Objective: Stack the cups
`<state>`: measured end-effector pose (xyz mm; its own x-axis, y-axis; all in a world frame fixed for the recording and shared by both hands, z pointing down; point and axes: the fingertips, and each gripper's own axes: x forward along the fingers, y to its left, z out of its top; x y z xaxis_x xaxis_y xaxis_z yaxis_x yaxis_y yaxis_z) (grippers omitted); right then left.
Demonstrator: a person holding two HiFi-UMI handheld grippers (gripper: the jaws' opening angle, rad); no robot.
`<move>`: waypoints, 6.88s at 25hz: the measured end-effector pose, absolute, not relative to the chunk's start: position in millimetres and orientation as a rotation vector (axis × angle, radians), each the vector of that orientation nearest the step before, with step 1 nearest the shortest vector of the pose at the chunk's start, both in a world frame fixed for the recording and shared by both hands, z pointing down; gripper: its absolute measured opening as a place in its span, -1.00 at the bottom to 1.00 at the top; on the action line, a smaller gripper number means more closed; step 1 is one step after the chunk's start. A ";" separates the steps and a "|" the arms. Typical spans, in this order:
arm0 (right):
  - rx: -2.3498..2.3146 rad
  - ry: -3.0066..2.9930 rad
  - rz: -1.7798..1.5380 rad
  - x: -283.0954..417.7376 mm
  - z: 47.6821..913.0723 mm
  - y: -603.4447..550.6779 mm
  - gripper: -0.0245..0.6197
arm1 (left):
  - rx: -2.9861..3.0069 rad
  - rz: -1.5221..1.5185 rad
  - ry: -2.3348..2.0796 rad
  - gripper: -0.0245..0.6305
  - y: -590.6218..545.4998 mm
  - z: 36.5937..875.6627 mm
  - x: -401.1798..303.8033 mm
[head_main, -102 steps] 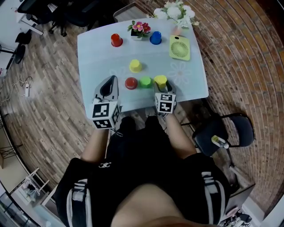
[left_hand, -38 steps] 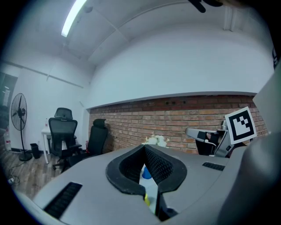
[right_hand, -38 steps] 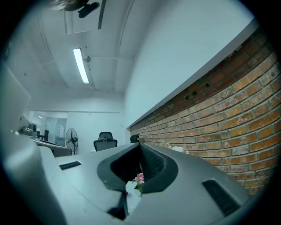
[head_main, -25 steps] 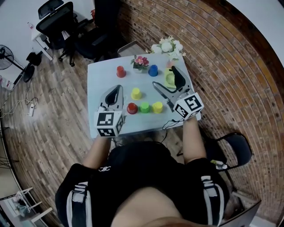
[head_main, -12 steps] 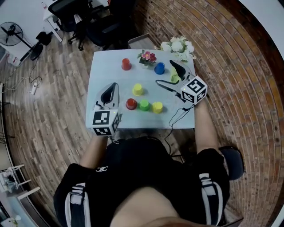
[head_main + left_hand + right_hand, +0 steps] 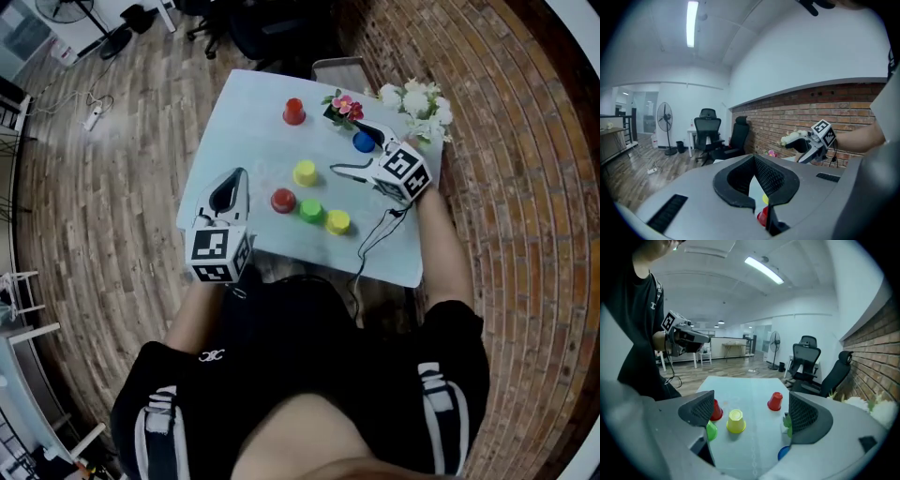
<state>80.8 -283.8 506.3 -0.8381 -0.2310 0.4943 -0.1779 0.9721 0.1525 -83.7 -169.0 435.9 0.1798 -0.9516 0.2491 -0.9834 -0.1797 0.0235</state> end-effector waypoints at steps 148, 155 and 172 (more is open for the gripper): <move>1.976 -2.496 -0.226 134.5 359.0 -169.3 -0.92 | 2.767 0.090 -1.329 -0.92 -196.9 375.6 -15.9; 1.909 -2.607 -0.247 135.2 351.2 -168.1 -0.39 | 2.763 0.100 -1.331 -0.92 -194.3 375.5 -15.2; 1.842 -2.533 -0.140 196.6 393.6 -225.9 0.79 | 2.674 0.148 -1.480 -0.92 -175.5 386.9 -22.9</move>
